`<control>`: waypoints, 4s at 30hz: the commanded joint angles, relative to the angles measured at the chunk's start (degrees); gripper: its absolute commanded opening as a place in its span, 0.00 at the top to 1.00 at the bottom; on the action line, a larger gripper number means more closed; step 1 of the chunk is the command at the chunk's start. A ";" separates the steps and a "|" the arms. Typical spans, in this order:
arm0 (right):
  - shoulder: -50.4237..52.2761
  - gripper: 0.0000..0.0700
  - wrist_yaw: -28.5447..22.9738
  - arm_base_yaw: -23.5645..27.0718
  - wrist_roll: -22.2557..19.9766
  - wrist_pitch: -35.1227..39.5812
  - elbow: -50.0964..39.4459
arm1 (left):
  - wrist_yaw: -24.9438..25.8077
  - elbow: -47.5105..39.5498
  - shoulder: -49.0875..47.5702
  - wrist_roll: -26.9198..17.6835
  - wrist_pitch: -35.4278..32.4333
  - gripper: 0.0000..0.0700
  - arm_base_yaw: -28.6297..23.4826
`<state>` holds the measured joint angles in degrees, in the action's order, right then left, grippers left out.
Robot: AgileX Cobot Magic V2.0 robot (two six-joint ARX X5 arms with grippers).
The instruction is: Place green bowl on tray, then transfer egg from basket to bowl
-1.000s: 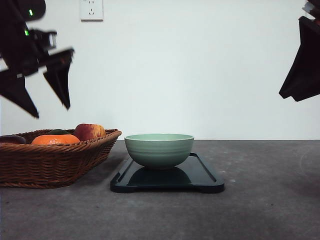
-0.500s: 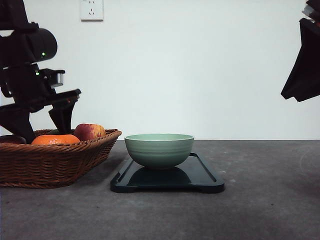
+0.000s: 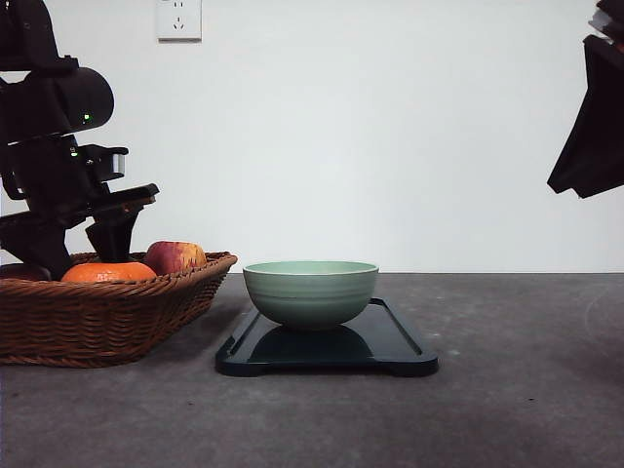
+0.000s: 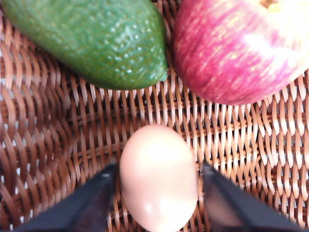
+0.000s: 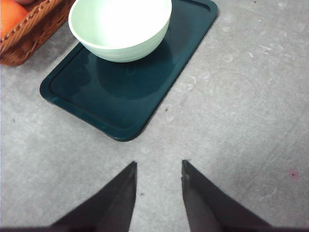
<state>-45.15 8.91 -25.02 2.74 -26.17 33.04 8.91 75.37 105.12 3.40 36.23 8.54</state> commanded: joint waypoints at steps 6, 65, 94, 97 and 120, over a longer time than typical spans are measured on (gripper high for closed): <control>-0.44 0.74 -0.15 -0.31 -0.59 0.68 0.17 | -0.09 1.25 1.44 -0.76 0.02 0.68 0.22; -0.44 0.74 -0.01 -0.31 -1.73 0.63 0.17 | 2.17 18.01 3.91 -8.57 -4.56 0.68 23.42; -0.44 0.74 0.28 -0.31 -1.27 0.66 0.17 | 1.36 18.01 13.56 -8.50 -7.36 0.68 24.69; -0.44 0.74 0.26 -0.31 -1.27 0.66 0.17 | 1.36 18.01 14.06 -8.50 -7.28 0.68 24.87; -0.44 0.74 0.26 -0.31 -1.27 0.68 0.17 | 1.36 18.01 15.34 -8.48 -6.79 0.67 24.87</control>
<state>-45.15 9.04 -25.02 1.50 -26.13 33.04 10.35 92.27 118.83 -4.75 29.79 32.91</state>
